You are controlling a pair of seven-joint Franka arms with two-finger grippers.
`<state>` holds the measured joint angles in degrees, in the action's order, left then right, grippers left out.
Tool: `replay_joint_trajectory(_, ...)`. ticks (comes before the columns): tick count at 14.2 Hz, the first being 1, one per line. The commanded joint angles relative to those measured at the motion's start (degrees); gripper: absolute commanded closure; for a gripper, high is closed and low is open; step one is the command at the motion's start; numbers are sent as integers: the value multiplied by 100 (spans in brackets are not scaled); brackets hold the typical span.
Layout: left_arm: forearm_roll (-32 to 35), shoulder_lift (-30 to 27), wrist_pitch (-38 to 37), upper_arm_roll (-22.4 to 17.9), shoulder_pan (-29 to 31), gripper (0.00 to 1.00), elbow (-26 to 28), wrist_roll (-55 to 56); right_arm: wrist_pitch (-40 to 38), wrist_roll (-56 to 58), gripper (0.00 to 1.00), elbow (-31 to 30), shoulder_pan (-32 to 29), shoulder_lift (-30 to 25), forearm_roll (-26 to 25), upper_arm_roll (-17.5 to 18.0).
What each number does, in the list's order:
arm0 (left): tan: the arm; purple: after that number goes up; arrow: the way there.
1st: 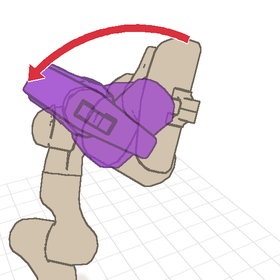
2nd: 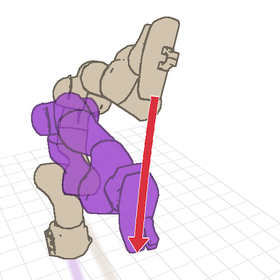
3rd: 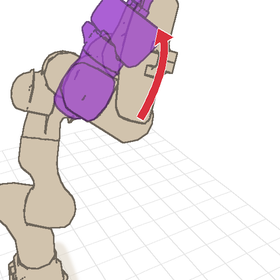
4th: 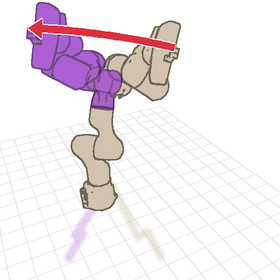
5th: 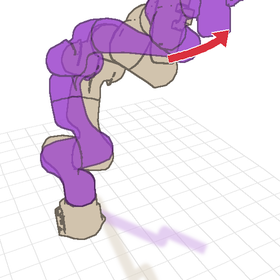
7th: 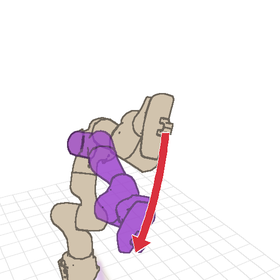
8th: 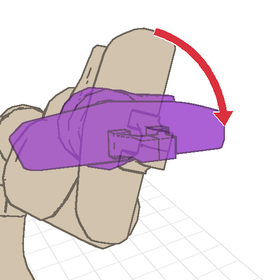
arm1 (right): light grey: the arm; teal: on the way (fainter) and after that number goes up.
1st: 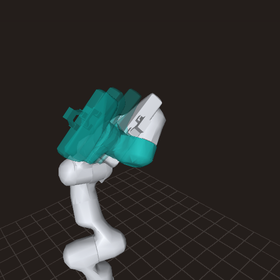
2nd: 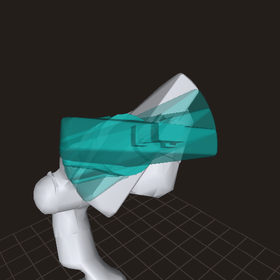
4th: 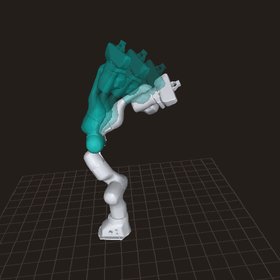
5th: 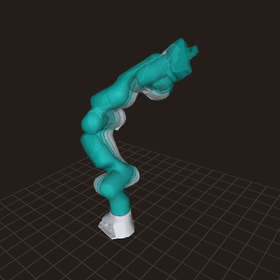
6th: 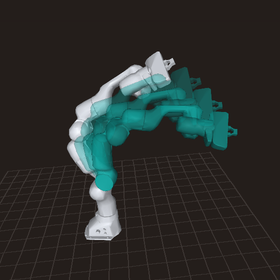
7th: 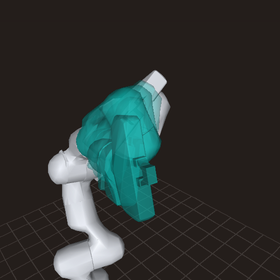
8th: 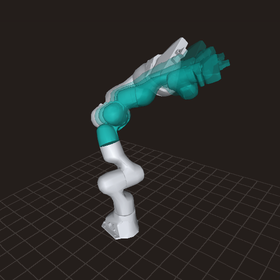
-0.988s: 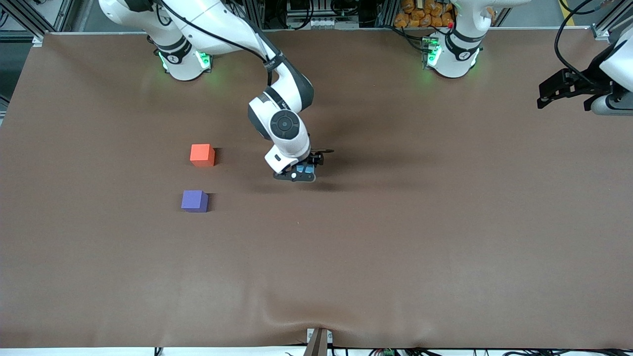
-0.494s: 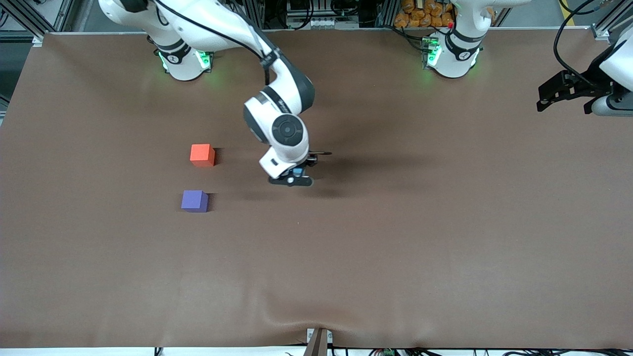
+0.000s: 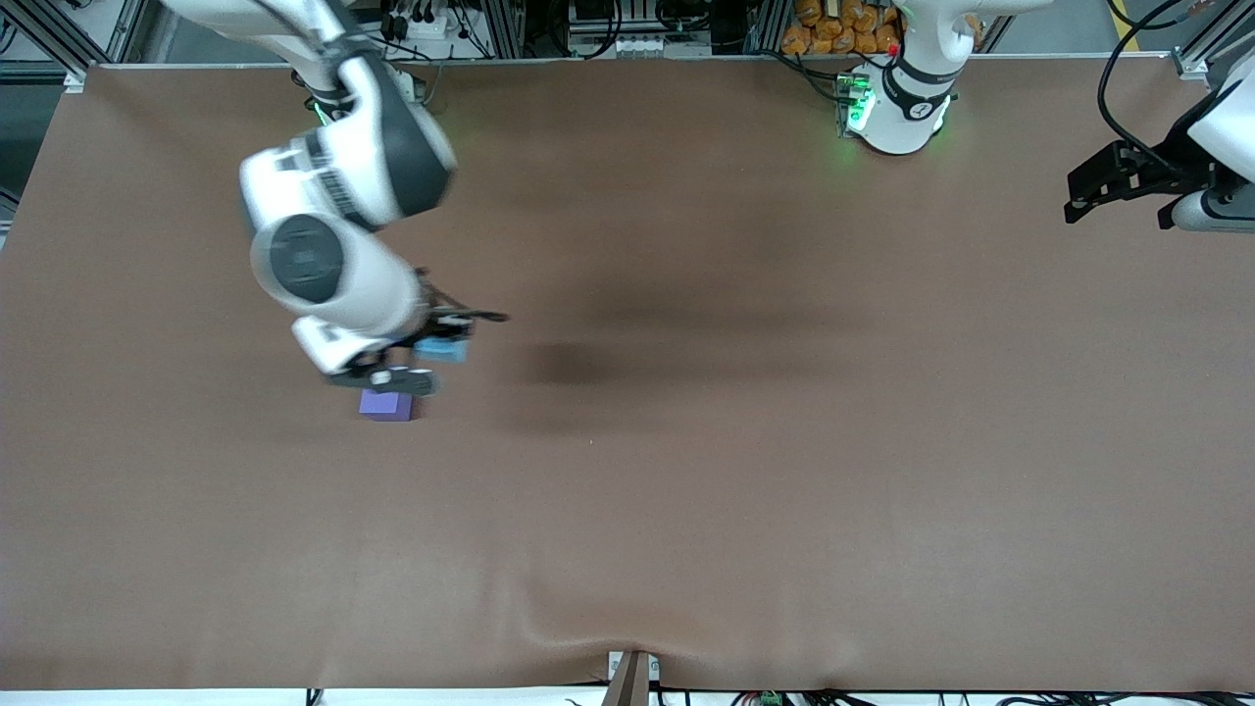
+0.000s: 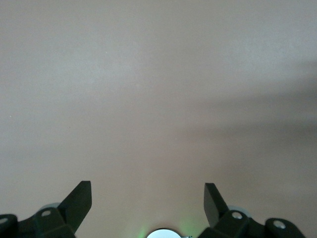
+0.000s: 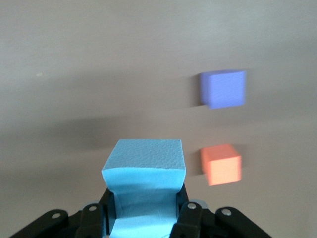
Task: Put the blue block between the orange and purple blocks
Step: 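Carry the cube with the right gripper between the orange and purple cubes, then lower the cube onto the table and open the right gripper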
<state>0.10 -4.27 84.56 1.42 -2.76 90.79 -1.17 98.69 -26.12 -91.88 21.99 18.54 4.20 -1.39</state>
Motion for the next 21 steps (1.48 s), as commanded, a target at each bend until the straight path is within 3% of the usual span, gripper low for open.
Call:
replay_joint_trajectory(1,16,-12,34,7,13,0,-17,-138,781,666,100,-1364,-431,-544,-60,121)
replay_joint_trajectory(4,7,-12,34,16,4,0,-26,-138,1675,1319,100,-2400,-739,-728,-60,121)
replay_joint_trajectory(10,-36,5,34,16,-5,0,-61,-59,2706,2233,100,-3194,-1197,-668,-42,130)
replay_joint_trajectory(17,-45,5,34,16,4,0,-52,-32,2980,2252,100,-3248,-1092,-431,-24,130)
replay_joint_trajectory(21,-54,5,34,7,4,0,-52,-32,3437,2287,100,-3573,-1092,-378,-24,130)
